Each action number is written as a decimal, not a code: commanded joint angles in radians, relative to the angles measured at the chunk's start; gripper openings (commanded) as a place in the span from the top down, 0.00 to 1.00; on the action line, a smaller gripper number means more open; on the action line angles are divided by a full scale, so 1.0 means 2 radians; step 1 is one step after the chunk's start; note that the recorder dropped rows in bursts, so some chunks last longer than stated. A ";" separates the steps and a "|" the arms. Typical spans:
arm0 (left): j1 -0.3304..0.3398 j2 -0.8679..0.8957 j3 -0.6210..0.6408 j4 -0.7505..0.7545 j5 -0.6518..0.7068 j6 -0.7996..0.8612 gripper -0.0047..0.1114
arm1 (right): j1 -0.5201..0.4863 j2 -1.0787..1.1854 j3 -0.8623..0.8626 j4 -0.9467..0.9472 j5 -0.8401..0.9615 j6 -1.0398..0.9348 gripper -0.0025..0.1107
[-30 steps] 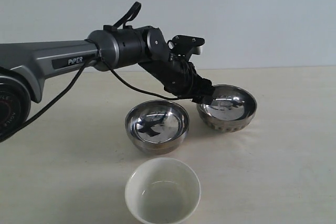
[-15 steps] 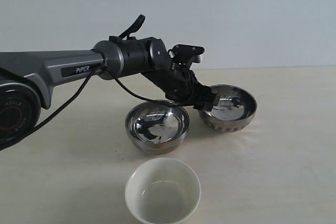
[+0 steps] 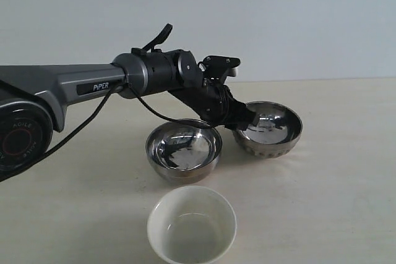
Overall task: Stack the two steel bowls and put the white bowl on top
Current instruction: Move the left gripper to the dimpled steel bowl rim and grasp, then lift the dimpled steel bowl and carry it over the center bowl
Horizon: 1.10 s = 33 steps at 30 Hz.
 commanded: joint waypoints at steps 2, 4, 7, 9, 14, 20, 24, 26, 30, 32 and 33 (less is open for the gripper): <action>-0.002 0.003 -0.003 -0.018 -0.026 -0.001 0.89 | -0.003 0.001 0.000 -0.004 -0.005 0.000 0.98; -0.002 0.003 -0.003 -0.021 -0.031 0.000 0.93 | -0.003 0.001 0.000 -0.004 -0.005 0.000 0.98; -0.002 0.003 -0.010 -0.036 -0.027 0.000 0.93 | -0.003 0.001 0.000 -0.004 -0.005 0.000 0.98; -0.002 0.003 -0.024 -0.042 -0.005 0.000 0.93 | -0.003 0.001 0.000 -0.004 -0.005 0.000 0.98; -0.002 0.003 -0.087 -0.045 0.078 0.000 0.93 | -0.003 0.001 0.000 -0.004 -0.005 0.000 0.98; -0.002 -0.042 -0.097 0.027 0.133 -0.041 0.93 | -0.003 0.001 0.000 -0.004 -0.005 0.000 0.98; -0.001 -0.076 -0.097 0.055 0.181 -0.050 0.93 | -0.003 0.001 0.000 -0.004 -0.005 0.000 0.98; 0.002 -0.088 -0.097 0.066 0.183 -0.078 0.93 | -0.003 0.001 0.000 -0.004 -0.005 0.000 0.98; 0.008 -0.112 -0.097 0.067 0.187 -0.101 0.93 | -0.003 0.001 0.000 -0.004 -0.008 0.000 0.98; 0.010 -0.119 -0.097 0.067 0.195 -0.101 0.93 | -0.003 0.001 0.000 -0.004 -0.008 0.000 0.98; 0.013 -0.122 -0.097 0.068 0.200 -0.101 0.93 | -0.003 0.001 0.000 -0.004 -0.008 0.000 0.98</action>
